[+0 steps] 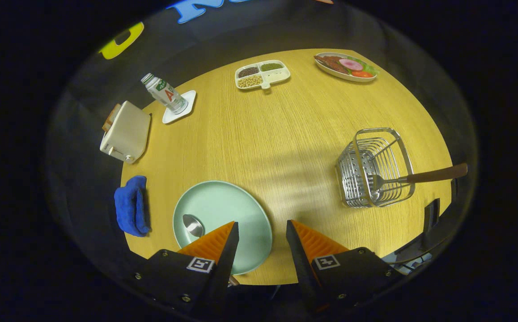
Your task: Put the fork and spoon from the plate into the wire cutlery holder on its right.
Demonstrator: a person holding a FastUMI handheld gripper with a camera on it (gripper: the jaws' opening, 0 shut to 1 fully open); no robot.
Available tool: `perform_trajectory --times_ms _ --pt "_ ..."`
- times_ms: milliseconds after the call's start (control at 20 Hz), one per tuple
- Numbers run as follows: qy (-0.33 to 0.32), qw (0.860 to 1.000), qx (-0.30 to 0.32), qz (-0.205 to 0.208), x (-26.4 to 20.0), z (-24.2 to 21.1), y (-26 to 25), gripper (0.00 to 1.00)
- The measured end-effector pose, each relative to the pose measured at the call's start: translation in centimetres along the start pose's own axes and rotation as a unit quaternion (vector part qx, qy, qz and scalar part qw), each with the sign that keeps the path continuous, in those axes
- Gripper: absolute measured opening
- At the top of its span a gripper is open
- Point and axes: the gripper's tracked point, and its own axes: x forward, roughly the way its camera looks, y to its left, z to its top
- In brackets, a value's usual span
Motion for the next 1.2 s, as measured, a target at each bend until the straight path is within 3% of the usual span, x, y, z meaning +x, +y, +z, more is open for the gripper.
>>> perform_trajectory --times_ms 750,1200 --pt "0.060 0.994 -0.086 0.022 2.1 -3.9 6.2 0.66" --pt "0.101 0.986 -0.132 0.019 3.6 -6.3 7.4 0.66"
